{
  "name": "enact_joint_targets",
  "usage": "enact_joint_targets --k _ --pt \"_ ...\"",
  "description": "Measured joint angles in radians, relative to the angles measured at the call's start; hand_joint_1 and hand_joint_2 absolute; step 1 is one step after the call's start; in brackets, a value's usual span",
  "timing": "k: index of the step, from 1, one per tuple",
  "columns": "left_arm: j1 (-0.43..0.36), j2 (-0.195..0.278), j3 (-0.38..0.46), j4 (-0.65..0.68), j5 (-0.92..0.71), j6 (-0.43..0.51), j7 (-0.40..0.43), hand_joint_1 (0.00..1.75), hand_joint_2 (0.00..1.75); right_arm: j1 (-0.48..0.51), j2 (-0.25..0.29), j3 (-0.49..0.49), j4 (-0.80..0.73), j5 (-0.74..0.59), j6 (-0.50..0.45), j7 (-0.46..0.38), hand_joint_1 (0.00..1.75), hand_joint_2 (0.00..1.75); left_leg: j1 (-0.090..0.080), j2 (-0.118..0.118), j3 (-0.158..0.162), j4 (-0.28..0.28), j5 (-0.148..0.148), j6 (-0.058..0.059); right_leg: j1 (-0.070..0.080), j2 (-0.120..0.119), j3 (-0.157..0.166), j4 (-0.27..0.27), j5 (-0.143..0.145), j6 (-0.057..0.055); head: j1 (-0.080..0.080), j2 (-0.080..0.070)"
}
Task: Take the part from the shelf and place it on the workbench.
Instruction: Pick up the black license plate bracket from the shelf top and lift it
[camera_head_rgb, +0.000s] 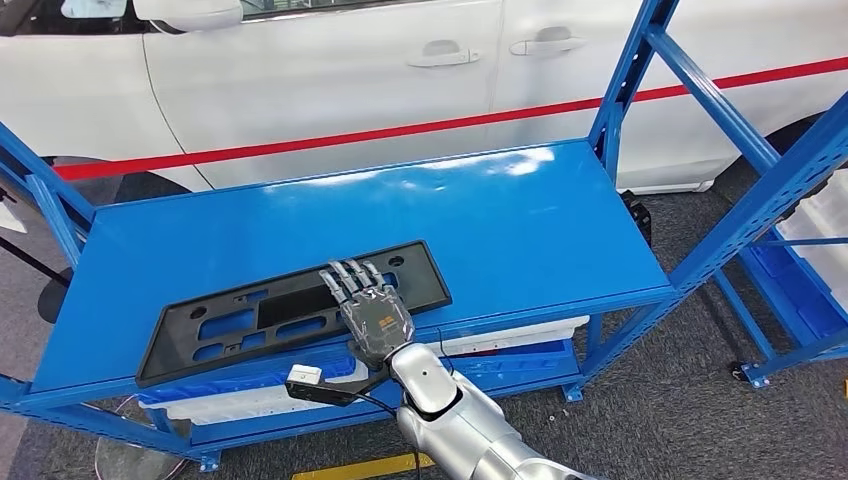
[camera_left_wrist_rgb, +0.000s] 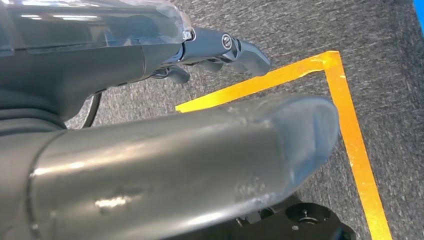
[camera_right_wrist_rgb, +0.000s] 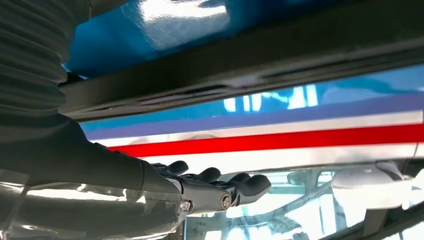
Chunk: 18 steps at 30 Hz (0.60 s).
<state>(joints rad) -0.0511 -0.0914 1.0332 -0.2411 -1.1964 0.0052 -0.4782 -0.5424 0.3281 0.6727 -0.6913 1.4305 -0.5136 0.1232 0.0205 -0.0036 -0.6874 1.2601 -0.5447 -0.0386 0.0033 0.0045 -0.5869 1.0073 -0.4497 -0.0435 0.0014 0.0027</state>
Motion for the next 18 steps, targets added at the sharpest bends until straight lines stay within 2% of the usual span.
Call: enact_joint_targets --k 2,4,6,8,10,12,13,14,17,18 --pt "-0.002 0.000 0.000 0.000 -0.006 -0.001 -0.001 0.00 0.00 -0.015 0.000 -0.001 0.012 0.011 0.003 0.010 0.00 1.75 -0.001 0.000 0.062 -0.135 0.070 0.008 0.002 0.002 0.004 0.004 -0.005 0.004 0.000 0.000" --pt "-0.004 0.000 0.000 0.000 -0.014 -0.001 -0.001 0.00 0.00 -0.032 0.000 -0.004 0.027 0.018 0.002 0.020 0.00 1.75 -0.006 -0.001 0.105 -0.227 0.098 0.018 0.005 0.003 0.002 0.010 -0.008 0.011 0.001 0.000" --pt "-0.006 0.000 -0.001 0.000 -0.023 -0.001 -0.001 0.00 0.00 -0.045 0.000 -0.007 0.047 0.025 0.001 0.028 0.00 1.75 -0.010 -0.002 0.109 -0.242 0.097 0.028 0.005 0.003 -0.001 0.010 -0.007 0.020 0.001 0.000" --pt "-0.006 0.000 -0.001 0.000 -0.032 -0.002 -0.001 0.00 0.00 -0.055 0.001 -0.011 0.066 0.030 -0.001 0.036 0.00 1.75 -0.006 -0.001 0.111 -0.249 0.103 0.039 0.004 0.002 -0.004 0.016 -0.014 0.031 0.001 0.000" --pt "-0.007 -0.001 -0.003 0.000 -0.039 -0.003 -0.001 0.00 0.00 -0.067 0.001 -0.017 0.088 0.035 0.000 0.048 0.65 1.75 0.000 0.001 0.114 -0.258 0.108 0.051 0.002 0.001 -0.035 0.083 -0.056 0.043 0.004 0.000" --pt "-0.008 0.000 -0.004 0.000 -0.045 -0.004 0.000 0.00 0.00 -0.075 0.001 -0.022 0.115 0.040 0.006 0.059 1.41 1.75 -0.001 0.002 0.113 -0.258 0.108 0.055 -0.003 0.001 -0.099 0.214 -0.117 0.051 0.005 0.000" --pt "-0.008 0.000 -0.004 0.000 -0.048 -0.005 0.001 0.00 0.00 -0.078 0.001 -0.023 0.128 0.044 0.012 0.063 1.47 1.75 -0.001 0.002 0.113 -0.258 0.108 0.056 -0.006 0.001 -0.126 0.268 -0.133 0.053 0.005 0.000" --pt "-0.009 0.000 -0.005 0.000 -0.050 -0.007 0.002 0.00 0.00 -0.081 0.001 -0.024 0.140 0.048 0.019 0.067 1.55 1.75 -0.001 0.002 0.114 -0.258 0.108 0.055 -0.008 0.000 -0.139 0.290 -0.130 0.055 0.005 0.000" --pt "-0.009 0.000 -0.006 0.000 -0.053 -0.009 0.005 0.00 0.00 -0.090 0.001 -0.026 0.159 0.052 0.031 0.073 1.63 1.75 -0.001 0.001 0.118 -0.257 0.106 0.054 -0.012 -0.001 -0.115 0.237 -0.079 0.055 0.005 0.000" --pt "-0.009 0.000 -0.007 0.000 -0.053 -0.009 0.005 0.00 0.00 -0.091 0.001 -0.026 0.160 0.052 0.032 0.073 1.64 1.75 -0.001 0.001 0.118 -0.257 0.106 0.053 -0.012 -0.001 -0.109 0.225 -0.072 0.054 0.005 0.000"
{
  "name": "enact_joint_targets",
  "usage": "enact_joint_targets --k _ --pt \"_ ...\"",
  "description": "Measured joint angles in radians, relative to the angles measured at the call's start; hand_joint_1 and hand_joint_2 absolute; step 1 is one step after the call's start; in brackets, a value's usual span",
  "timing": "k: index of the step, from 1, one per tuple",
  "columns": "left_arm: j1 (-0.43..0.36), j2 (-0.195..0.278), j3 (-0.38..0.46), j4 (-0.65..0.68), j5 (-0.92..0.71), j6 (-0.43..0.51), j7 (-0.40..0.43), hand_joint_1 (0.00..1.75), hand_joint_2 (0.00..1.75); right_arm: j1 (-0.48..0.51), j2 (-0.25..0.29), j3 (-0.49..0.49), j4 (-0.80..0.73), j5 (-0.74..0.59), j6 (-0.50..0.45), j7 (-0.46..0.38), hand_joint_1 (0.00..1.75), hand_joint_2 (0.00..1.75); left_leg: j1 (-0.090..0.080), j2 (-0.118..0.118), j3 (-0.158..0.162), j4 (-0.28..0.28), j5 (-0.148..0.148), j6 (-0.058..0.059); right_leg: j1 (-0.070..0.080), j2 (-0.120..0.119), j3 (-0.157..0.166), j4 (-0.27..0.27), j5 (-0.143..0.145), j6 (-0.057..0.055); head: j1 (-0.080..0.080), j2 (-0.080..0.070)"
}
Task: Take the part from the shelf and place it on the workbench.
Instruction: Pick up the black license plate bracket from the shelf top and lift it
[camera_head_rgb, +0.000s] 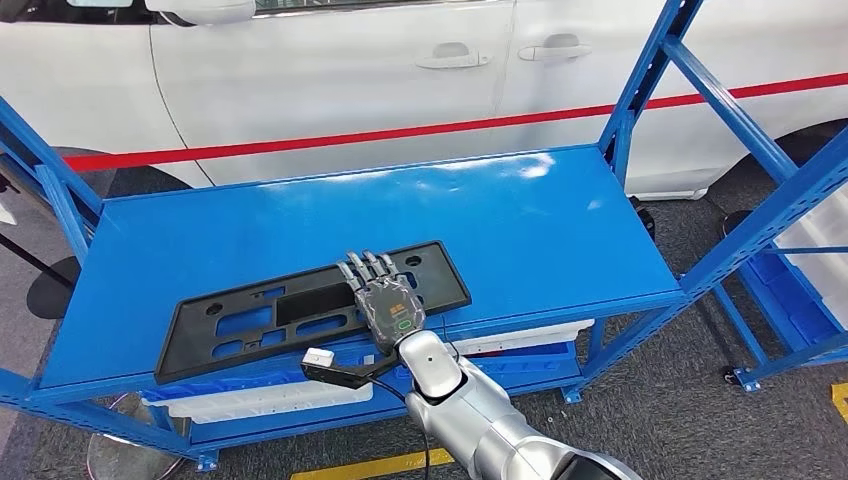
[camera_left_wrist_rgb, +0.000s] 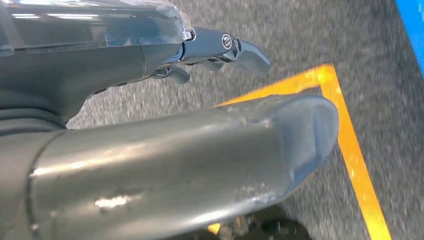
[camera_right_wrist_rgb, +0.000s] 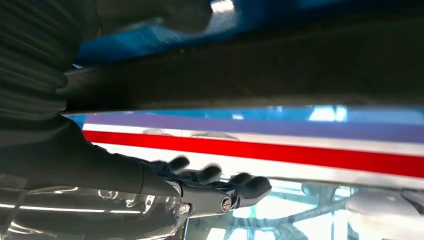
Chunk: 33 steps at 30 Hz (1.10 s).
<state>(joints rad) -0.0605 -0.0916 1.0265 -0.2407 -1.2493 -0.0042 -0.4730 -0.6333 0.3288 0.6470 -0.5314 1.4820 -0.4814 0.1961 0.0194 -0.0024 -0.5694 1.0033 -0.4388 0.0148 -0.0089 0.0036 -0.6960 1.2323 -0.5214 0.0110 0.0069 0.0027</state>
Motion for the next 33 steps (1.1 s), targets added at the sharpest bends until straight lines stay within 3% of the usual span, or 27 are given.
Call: enact_joint_targets --k 5,7,9,11,13,14,15,17,19,23,25,27,28,29,30,33 --pt "0.000 0.000 -0.001 0.000 0.000 -0.001 0.000 0.00 0.00 -0.001 0.000 0.000 0.002 0.000 0.002 0.000 1.63 1.75 0.000 0.000 0.001 0.000 0.000 -0.001 0.000 0.000 0.014 -0.028 0.014 -0.001 0.000 0.000" --pt "-0.001 -0.001 -0.002 0.000 -0.001 -0.002 0.000 0.00 0.00 -0.006 0.001 -0.002 0.009 0.000 0.005 0.000 1.63 1.75 -0.001 -0.002 0.002 0.002 -0.003 -0.005 0.001 -0.001 0.065 -0.129 0.045 -0.006 0.000 0.000" --pt "-0.001 -0.001 -0.003 0.000 -0.002 -0.003 0.001 0.00 0.00 -0.013 0.005 -0.005 0.023 0.003 0.009 0.001 1.63 1.75 -0.003 -0.003 0.000 0.011 -0.012 -0.022 0.004 -0.001 0.105 -0.215 0.069 -0.022 -0.002 0.000" --pt "-0.002 0.000 -0.003 0.000 -0.004 -0.004 0.002 0.00 0.00 -0.020 0.010 -0.007 0.040 0.008 0.015 0.003 1.64 1.75 -0.001 -0.003 -0.054 0.135 -0.082 -0.044 0.005 -0.002 0.109 -0.225 0.074 -0.043 -0.007 0.000" --pt "0.000 0.001 -0.003 0.000 -0.006 -0.005 0.003 0.00 0.00 -0.023 0.013 -0.007 0.049 0.010 0.019 0.003 1.63 1.75 0.002 -0.002 -0.120 0.284 -0.146 -0.053 0.008 -0.004 0.113 -0.228 0.074 -0.053 -0.011 0.000" --pt "0.001 0.001 -0.003 0.000 -0.006 -0.005 0.003 0.00 0.00 -0.023 0.013 -0.008 0.051 0.011 0.020 0.003 1.63 1.75 0.001 -0.002 -0.123 0.291 -0.136 -0.052 0.009 -0.003 0.114 -0.228 0.074 -0.054 -0.011 0.000" --pt "0.002 0.002 -0.003 0.000 -0.006 -0.006 0.004 0.00 0.00 -0.023 0.013 -0.009 0.052 0.011 0.020 0.003 1.62 1.75 0.001 -0.002 -0.104 0.253 -0.107 -0.050 0.010 -0.003 0.117 -0.228 0.073 -0.054 -0.011 0.000" --pt "0.001 0.003 -0.003 0.000 -0.007 -0.007 0.004 0.00 0.00 -0.024 0.013 -0.012 0.053 0.011 0.020 0.002 1.60 1.75 0.000 -0.002 -0.033 0.107 -0.039 -0.041 0.013 -0.002 0.122 -0.227 0.071 -0.051 -0.011 0.000" --pt "0.001 0.004 -0.003 0.000 -0.007 -0.008 0.004 0.00 0.00 -0.026 0.013 -0.016 0.053 0.011 0.020 0.002 1.58 1.75 -0.005 -0.002 0.012 0.013 -0.012 -0.031 0.015 0.001 0.121 -0.225 0.071 -0.043 -0.010 0.000" --pt "0.002 0.005 -0.003 0.000 -0.007 -0.011 0.003 0.00 0.00 -0.026 0.013 -0.028 0.053 0.010 0.016 0.000 1.61 1.75 -0.006 0.002 0.019 -0.009 -0.005 -0.011 0.013 0.004 0.118 -0.221 0.067 -0.020 -0.010 0.000" --pt "0.001 0.005 -0.003 0.000 -0.007 -0.011 0.003 0.00 0.00 -0.024 0.011 -0.036 0.053 0.004 0.005 -0.005 1.63 1.75 0.000 0.006 0.019 -0.016 0.003 0.000 0.011 0.003 0.086 -0.153 0.021 -0.009 -0.006 0.000" --pt "0.001 0.005 -0.003 0.000 -0.007 -0.011 0.003 0.00 0.00 -0.019 0.010 -0.043 0.053 -0.006 -0.012 -0.016 1.68 1.75 -0.001 0.008 0.013 -0.017 0.005 0.005 0.007 0.002 0.018 -0.012 -0.052 -0.001 -0.003 0.000" --pt "0.001 0.005 -0.003 0.000 -0.007 -0.010 0.003 0.00 0.00 -0.014 0.009 -0.048 0.053 -0.015 -0.023 -0.026 1.69 1.75 -0.001 0.009 0.011 -0.016 0.006 0.005 0.004 0.002 -0.010 0.048 -0.073 0.003 -0.003 0.000" --pt "0.002 0.005 -0.002 0.000 -0.007 -0.010 0.003 0.00 0.00 -0.009 0.008 -0.054 0.051 -0.029 -0.036 -0.043 1.71 1.75 0.000 0.009 0.010 -0.015 0.006 0.005 0.001 0.002 -0.023 0.076 -0.074 0.005 -0.003 0.000" --pt "0.002 0.004 -0.002 0.000 -0.007 -0.009 0.004 0.00 0.00 -0.003 0.008 -0.060 0.047 -0.048 -0.052 -0.064 1.72 1.75 0.000 0.009 0.011 -0.014 0.005 0.004 -0.002 0.001 -0.016 0.064 -0.056 0.007 -0.003 0.000" --pt "0.003 0.001 0.003 0.000 -0.004 -0.005 0.008 0.00 0.00 0.017 0.009 -0.078 0.011 -0.144 -0.094 -0.162 1.75 1.75 0.000 0.006 0.014 -0.007 0.000 -0.006 -0.005 0.000 0.083 -0.132 0.042 0.003 -0.003 0.000"
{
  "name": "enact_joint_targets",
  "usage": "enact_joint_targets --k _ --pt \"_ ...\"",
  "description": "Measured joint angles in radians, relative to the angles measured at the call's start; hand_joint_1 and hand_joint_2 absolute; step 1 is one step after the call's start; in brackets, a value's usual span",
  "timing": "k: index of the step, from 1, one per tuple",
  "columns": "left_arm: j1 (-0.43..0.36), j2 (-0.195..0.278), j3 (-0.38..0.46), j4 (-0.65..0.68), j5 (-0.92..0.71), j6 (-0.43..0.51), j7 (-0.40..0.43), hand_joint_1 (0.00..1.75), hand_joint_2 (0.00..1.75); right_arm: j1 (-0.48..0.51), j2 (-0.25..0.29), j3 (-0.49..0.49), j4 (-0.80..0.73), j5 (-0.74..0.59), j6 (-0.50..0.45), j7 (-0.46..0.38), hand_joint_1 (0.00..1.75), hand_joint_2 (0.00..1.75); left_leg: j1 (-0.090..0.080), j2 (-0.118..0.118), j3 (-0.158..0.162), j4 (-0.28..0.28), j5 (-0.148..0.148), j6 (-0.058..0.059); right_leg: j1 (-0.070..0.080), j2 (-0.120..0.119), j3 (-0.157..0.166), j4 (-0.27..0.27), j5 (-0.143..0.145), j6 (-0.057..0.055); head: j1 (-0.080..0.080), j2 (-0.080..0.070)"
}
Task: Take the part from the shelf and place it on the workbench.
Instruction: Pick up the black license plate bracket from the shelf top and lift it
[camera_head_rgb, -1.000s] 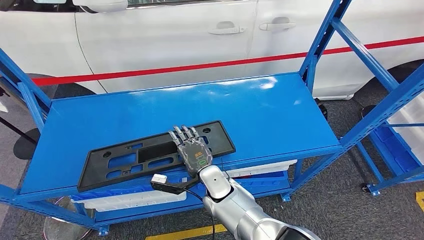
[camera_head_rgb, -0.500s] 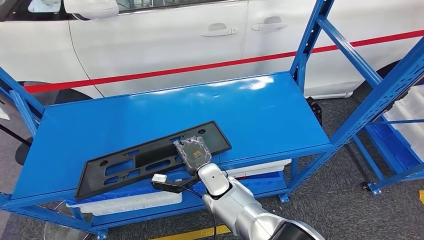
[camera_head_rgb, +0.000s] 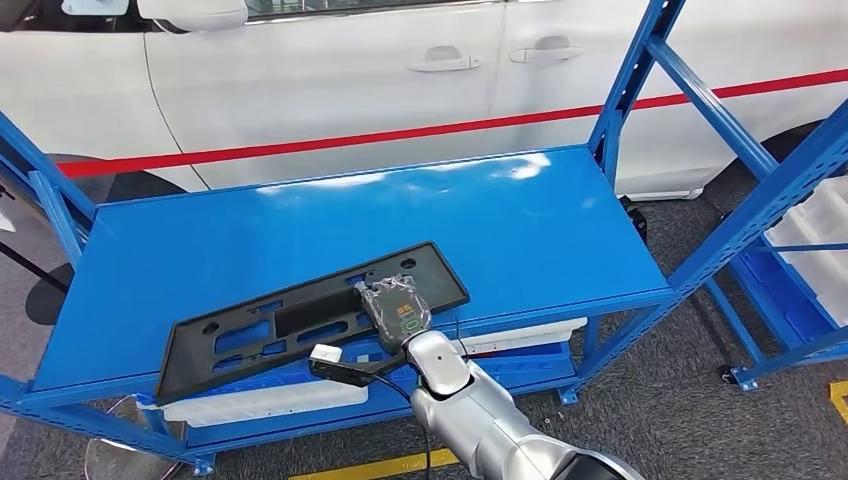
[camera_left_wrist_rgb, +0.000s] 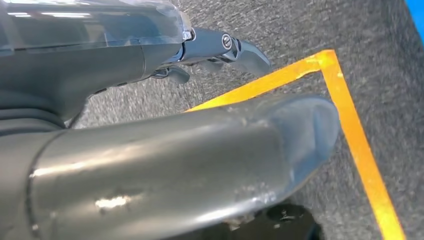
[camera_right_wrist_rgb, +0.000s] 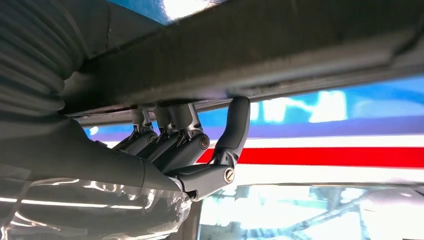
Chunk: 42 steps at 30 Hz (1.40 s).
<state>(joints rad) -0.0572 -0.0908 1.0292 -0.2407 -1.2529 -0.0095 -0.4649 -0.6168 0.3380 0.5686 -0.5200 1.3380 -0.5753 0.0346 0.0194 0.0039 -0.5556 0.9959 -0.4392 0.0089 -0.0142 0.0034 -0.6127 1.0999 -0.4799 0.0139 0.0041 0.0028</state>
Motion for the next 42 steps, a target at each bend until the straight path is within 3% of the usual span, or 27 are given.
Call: enact_joint_targets --k 2,6,8,10,11,12,13,15,16,17,21,23,25,26,27,28,31,33,36,37,38,40,41,42 --pt "0.001 -0.004 0.008 0.000 0.008 0.005 0.005 0.00 0.00 0.030 0.003 -0.004 -0.071 -0.127 -0.013 -0.093 1.75 1.75 -0.002 0.000 -0.003 0.006 -0.004 -0.013 0.005 0.001 0.036 -0.080 0.021 -0.011 -0.001 0.000" --pt "0.004 -0.012 0.033 0.000 0.021 0.016 0.013 0.00 0.00 0.109 0.001 0.013 -0.298 -0.385 0.036 -0.173 1.75 1.75 0.003 0.000 -0.010 0.020 -0.019 -0.038 0.007 0.001 0.036 -0.092 0.023 -0.037 -0.001 0.000" --pt "0.007 -0.017 0.046 0.000 0.026 0.016 0.013 0.00 0.00 0.133 -0.010 0.029 -0.416 -0.479 0.064 -0.182 1.75 1.75 0.004 0.000 -0.049 0.105 -0.073 -0.044 0.005 -0.003 0.035 -0.096 0.026 -0.047 -0.004 0.000" --pt "0.011 -0.022 0.059 0.000 0.030 0.017 0.013 0.00 0.00 0.154 -0.025 0.042 -0.534 -0.563 0.087 -0.195 1.75 1.75 0.004 0.000 -0.110 0.239 -0.133 -0.047 0.008 -0.004 0.033 -0.095 0.025 -0.052 -0.006 0.000" --pt "0.014 -0.024 0.065 0.000 0.031 0.017 0.013 0.00 0.00 0.165 -0.033 0.046 -0.585 -0.601 0.096 -0.203 1.75 1.75 0.004 0.000 -0.130 0.281 -0.142 -0.047 0.010 -0.004 0.033 -0.095 0.024 -0.053 -0.006 0.000" --pt "0.016 -0.025 0.071 0.000 0.033 0.017 0.013 0.00 0.00 0.178 -0.043 0.050 -0.639 -0.643 0.105 -0.212 1.75 1.75 0.004 0.000 -0.134 0.289 -0.132 -0.045 0.012 -0.003 0.034 -0.093 0.022 -0.054 -0.006 0.000" --pt "0.017 -0.026 0.077 0.000 0.035 0.017 0.013 0.00 0.00 0.191 -0.053 0.051 -0.694 -0.688 0.117 -0.220 1.75 1.75 0.004 0.000 -0.119 0.254 -0.103 -0.042 0.014 -0.003 0.036 -0.092 0.020 -0.054 -0.006 0.000" --pt "0.017 -0.029 0.090 0.000 0.042 0.018 0.012 0.00 0.00 0.217 -0.076 0.053 -0.813 -0.796 0.149 -0.232 1.75 1.75 0.002 0.000 -0.062 0.126 -0.034 -0.031 0.016 -0.002 0.038 -0.087 0.015 -0.051 -0.006 0.000" --pt "0.016 -0.031 0.097 0.000 0.046 0.019 0.012 0.00 0.00 0.228 -0.089 0.052 -0.874 -0.856 0.167 -0.238 1.75 1.75 -0.001 -0.001 -0.038 0.070 -0.016 -0.026 0.018 -0.001 0.037 -0.084 0.012 -0.047 -0.006 0.000" --pt "0.016 -0.033 0.105 0.000 0.049 0.020 0.011 0.00 0.00 0.240 -0.102 0.050 -0.931 -0.913 0.182 -0.245 1.75 1.75 -0.004 -0.002 -0.024 0.039 -0.010 -0.021 0.018 -0.002 0.034 -0.082 0.012 -0.043 -0.005 0.000" --pt "0.019 -0.045 0.128 0.000 0.055 0.027 0.010 0.00 0.00 0.307 -0.153 0.024 -1.106 -1.063 0.225 -0.281 1.75 1.75 -0.004 -0.004 -0.015 0.014 -0.009 -0.006 0.017 -0.003 0.033 -0.078 0.004 -0.019 -0.004 0.000" --pt "0.017 -0.050 0.136 0.000 0.057 0.030 0.010 0.00 0.00 0.339 -0.174 0.005 -1.160 -1.110 0.242 -0.301 1.75 1.75 0.001 -0.002 -0.009 0.004 -0.005 0.006 0.016 -0.002 0.005 -0.014 -0.038 -0.008 -0.001 0.000" --pt "0.015 -0.052 0.144 0.000 0.058 0.032 0.009 0.00 0.00 0.372 -0.192 -0.012 -1.196 -1.146 0.255 -0.315 1.75 1.75 0.000 -0.002 -0.009 0.003 -0.005 0.012 0.012 -0.002 -0.059 0.115 -0.098 0.000 0.001 0.000" --pt "0.015 -0.054 0.147 0.000 0.058 0.034 0.010 0.00 0.00 0.393 -0.200 -0.022 -1.207 -1.159 0.258 -0.321 1.75 1.75 -0.001 -0.002 -0.009 0.003 -0.006 0.013 0.009 -0.002 -0.087 0.168 -0.114 0.003 0.002 0.000" --pt "0.015 -0.055 0.150 0.000 0.057 0.037 0.010 0.00 0.00 0.419 -0.206 -0.031 -1.217 -1.169 0.258 -0.327 1.75 1.75 -0.001 -0.003 -0.009 0.004 -0.006 0.013 0.006 -0.002 -0.100 0.190 -0.110 0.005 0.002 0.000" --pt "0.015 -0.058 0.152 0.000 0.058 0.042 0.010 0.00 0.00 0.446 -0.211 -0.041 -1.226 -1.175 0.256 -0.336 1.75 1.75 -0.001 -0.004 -0.008 0.005 -0.007 0.013 0.003 -0.003 -0.093 0.171 -0.088 0.007 0.002 0.000" --pt "0.015 -0.067 0.166 0.000 0.068 0.049 0.004 0.00 0.00 0.536 -0.221 -0.064 -1.248 -1.169 0.249 -0.377 1.75 1.75 -0.002 -0.009 -0.007 0.014 -0.016 0.004 -0.001 -0.005 -0.002 -0.018 0.002 0.003 0.003 0.000" --pt "0.015 -0.072 0.179 0.000 0.076 0.050 -0.001 0.00 0.00 0.598 -0.227 -0.076 -1.257 -1.159 0.254 -0.409 1.75 1.75 -0.006 -0.011 -0.008 0.019 -0.022 -0.007 0.002 -0.004 0.025 -0.077 0.012 -0.005 0.002 0.000" --pt "0.014 -0.076 0.195 0.000 0.082 0.053 0.001 0.00 0.00 0.679 -0.235 -0.092 -1.266 -1.140 0.264 -0.440 1.75 1.75 -0.004 -0.010 -0.006 0.022 -0.031 -0.025 0.002 -0.002 0.028 -0.082 0.012 -0.023 0.002 0.000" --pt "0.013 -0.078 0.201 0.000 0.084 0.056 0.002 0.00 0.00 0.707 -0.236 -0.096 -1.271 -1.135 0.270 -0.454 1.75 1.75 -0.003 -0.009 -0.012 0.040 -0.046 -0.030 0.000 -0.003 0.031 -0.085 0.013 -0.029 0.001 0.000" --pt "0.013 -0.079 0.206 0.000 0.086 0.059 0.003 0.00 0.00 0.735 -0.237 -0.101 -1.275 -1.133 0.276 -0.474 1.75 1.75 -0.002 -0.009 -0.026 0.078 -0.072 -0.033 -0.002 -0.005 0.034 -0.088 0.013 -0.035 0.000 0.000" --pt "0.014 -0.081 0.216 0.000 0.087 0.065 0.004 0.00 0.00 0.797 -0.239 -0.113 -1.280 -1.137 0.291 -0.519 1.75 1.75 -0.001 -0.009 -0.081 0.207 -0.141 -0.039 0.000 -0.010 0.037 -0.088 0.010 -0.042 -0.003 0.000" --pt "0.015 -0.082 0.221 0.000 0.088 0.069 0.004 0.00 0.00 0.826 -0.240 -0.121 -1.281 -1.143 0.300 -0.540 1.75 1.75 0.000 -0.009 -0.109 0.268 -0.165 -0.041 0.002 -0.010 0.037 -0.087 0.008 -0.044 -0.003 0.000" --pt "0.016 -0.084 0.225 0.000 0.088 0.072 0.005 0.00 0.00 0.851 -0.240 -0.129 -1.281 -1.152 0.311 -0.558 1.75 1.75 0.000 -0.009 -0.124 0.302 -0.171 -0.041 0.003 -0.010 0.037 -0.085 0.007 -0.045 -0.003 0.000"
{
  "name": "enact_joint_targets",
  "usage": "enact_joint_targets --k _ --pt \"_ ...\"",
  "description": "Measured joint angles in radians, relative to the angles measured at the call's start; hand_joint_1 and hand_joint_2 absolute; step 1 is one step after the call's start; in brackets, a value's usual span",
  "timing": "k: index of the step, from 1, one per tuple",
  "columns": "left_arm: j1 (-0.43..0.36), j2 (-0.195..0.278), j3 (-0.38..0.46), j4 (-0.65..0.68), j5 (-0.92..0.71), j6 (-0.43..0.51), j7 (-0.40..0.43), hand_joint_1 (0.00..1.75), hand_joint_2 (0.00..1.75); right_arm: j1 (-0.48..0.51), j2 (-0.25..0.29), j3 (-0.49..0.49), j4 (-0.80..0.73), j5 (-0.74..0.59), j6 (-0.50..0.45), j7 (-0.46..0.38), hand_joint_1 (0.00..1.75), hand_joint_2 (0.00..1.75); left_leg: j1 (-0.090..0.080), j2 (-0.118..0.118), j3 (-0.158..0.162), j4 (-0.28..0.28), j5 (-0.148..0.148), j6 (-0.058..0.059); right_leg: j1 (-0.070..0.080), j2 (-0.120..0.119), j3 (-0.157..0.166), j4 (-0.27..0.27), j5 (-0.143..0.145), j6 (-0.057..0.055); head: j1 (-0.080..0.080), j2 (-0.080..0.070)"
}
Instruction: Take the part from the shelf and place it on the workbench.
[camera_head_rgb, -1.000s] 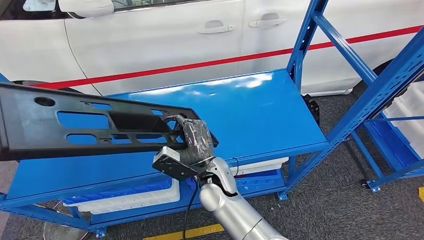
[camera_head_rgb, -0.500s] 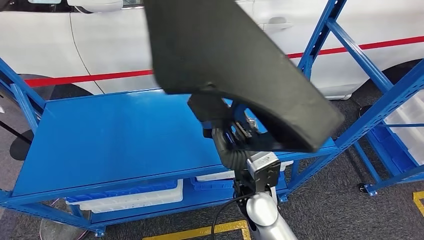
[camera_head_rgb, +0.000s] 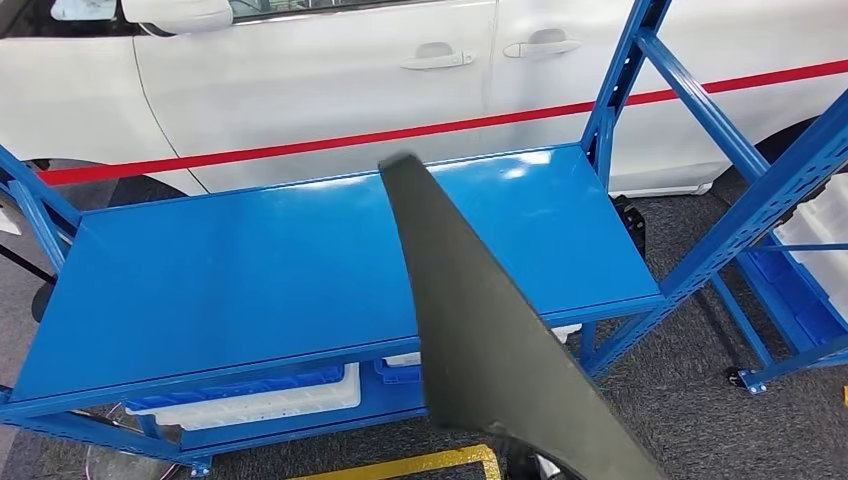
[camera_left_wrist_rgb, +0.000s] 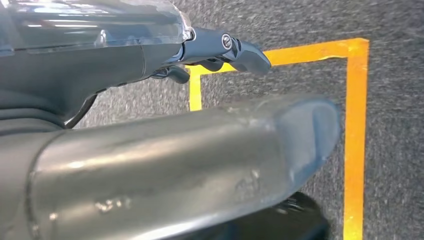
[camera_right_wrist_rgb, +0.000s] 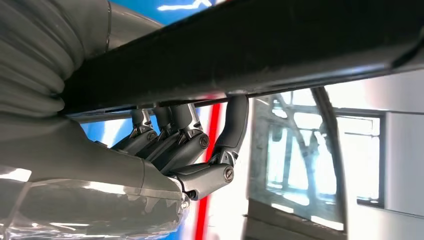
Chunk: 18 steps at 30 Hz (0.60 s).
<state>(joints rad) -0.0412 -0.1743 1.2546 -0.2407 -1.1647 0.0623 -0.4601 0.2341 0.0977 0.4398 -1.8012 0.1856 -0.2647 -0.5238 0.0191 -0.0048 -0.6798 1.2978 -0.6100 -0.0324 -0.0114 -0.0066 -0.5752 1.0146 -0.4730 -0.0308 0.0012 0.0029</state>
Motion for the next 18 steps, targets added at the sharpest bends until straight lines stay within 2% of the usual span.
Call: enact_joint_targets --k 1,2,4,5,6,9,10,12,14,15,16,17,18 --pt "0.001 -0.001 0.004 0.000 0.000 0.003 0.001 0.00 0.00 0.023 0.000 -0.009 -0.001 -0.012 0.014 -0.019 1.75 1.75 0.000 0.000 0.004 -0.006 0.015 0.001 0.001 0.001 0.001 0.002 -0.002 0.000 0.000 0.000" --pt "0.001 -0.002 0.008 0.000 0.000 0.006 0.001 0.00 0.00 0.045 0.001 -0.018 -0.003 -0.023 0.030 -0.039 1.75 1.75 0.000 0.000 0.027 -0.054 0.047 0.004 0.001 0.003 0.003 0.003 -0.004 0.001 0.000 0.000" --pt "0.000 -0.004 0.017 0.000 -0.001 0.012 0.002 0.00 0.00 0.085 0.005 -0.038 -0.008 -0.040 0.067 -0.079 1.75 1.75 -0.003 0.000 0.095 -0.194 0.109 0.015 0.004 0.006 0.007 0.008 -0.009 0.006 0.000 0.000" --pt "0.000 -0.005 0.020 0.000 -0.002 0.014 0.002 0.00 0.00 0.101 0.009 -0.046 -0.010 -0.046 0.083 -0.096 1.75 1.75 -0.005 0.000 0.118 -0.244 0.124 0.020 0.004 0.007 0.008 0.009 -0.011 0.010 0.000 0.000" --pt "-0.001 -0.006 0.022 0.000 -0.003 0.015 0.002 0.00 0.00 0.112 0.012 -0.054 -0.011 -0.048 0.094 -0.107 1.75 1.75 -0.009 0.000 0.130 -0.270 0.128 0.024 0.005 0.007 0.008 0.010 -0.011 0.015 0.000 0.000" --pt "0.000 -0.010 0.025 0.000 -0.010 0.015 -0.001 0.00 0.00 0.141 0.020 -0.072 -0.015 -0.050 0.114 -0.122 1.75 1.75 -0.010 0.001 0.135 -0.282 0.138 0.039 0.002 0.008 0.009 0.011 -0.010 0.034 0.000 0.000" --pt "0.000 -0.011 0.026 -0.001 -0.013 0.015 -0.002 0.00 0.00 0.151 0.022 -0.078 -0.017 -0.049 0.120 -0.125 1.75 1.75 -0.008 0.002 0.135 -0.288 0.145 0.046 0.002 0.008 0.005 0.023 -0.023 0.039 0.002 0.000" --pt "-0.001 -0.013 0.027 -0.001 -0.019 0.015 -0.003 0.00 0.00 0.167 0.026 -0.087 -0.019 -0.048 0.135 -0.128 1.75 1.75 -0.005 0.005 0.131 -0.296 0.156 0.057 0.000 0.008 -0.027 0.101 -0.084 0.046 0.006 0.000" --pt "0.000 -0.014 0.027 -0.001 -0.026 0.013 -0.004 0.00 0.00 0.180 0.028 -0.093 -0.019 -0.048 0.145 -0.130 1.75 1.75 -0.006 0.006 0.120 -0.293 0.160 0.062 -0.002 0.008 -0.079 0.228 -0.152 0.050 0.008 0.000" --pt "0.000 -0.014 0.027 -0.001 -0.028 0.013 -0.004 0.00 0.00 0.184 0.029 -0.095 -0.019 -0.048 0.147 -0.130 1.75 1.75 -0.007 0.007 0.114 -0.291 0.162 0.062 -0.003 0.008 -0.092 0.268 -0.166 0.052 0.008 0.000" --pt "0.000 -0.015 0.027 -0.001 -0.029 0.012 -0.004 0.00 0.00 0.188 0.029 -0.096 -0.019 -0.048 0.148 -0.130 1.75 1.75 -0.007 0.008 0.109 -0.288 0.164 0.061 -0.003 0.007 -0.089 0.272 -0.159 0.053 0.008 0.000" --pt "0.000 -0.015 0.027 -0.001 -0.030 0.012 -0.004 0.00 0.00 0.190 0.029 -0.097 -0.019 -0.048 0.150 -0.130 1.75 1.75 -0.007 0.008 0.104 -0.284 0.166 0.059 -0.004 0.007 -0.064 0.236 -0.136 0.053 0.008 0.000" --pt "0.000 -0.015 0.027 -0.001 -0.031 0.010 -0.003 0.00 0.00 0.191 0.031 -0.098 -0.019 -0.048 0.153 -0.131 1.75 1.75 -0.007 0.007 0.100 -0.280 0.167 0.057 -0.005 0.007 -0.023 0.168 -0.104 0.051 0.008 0.000"
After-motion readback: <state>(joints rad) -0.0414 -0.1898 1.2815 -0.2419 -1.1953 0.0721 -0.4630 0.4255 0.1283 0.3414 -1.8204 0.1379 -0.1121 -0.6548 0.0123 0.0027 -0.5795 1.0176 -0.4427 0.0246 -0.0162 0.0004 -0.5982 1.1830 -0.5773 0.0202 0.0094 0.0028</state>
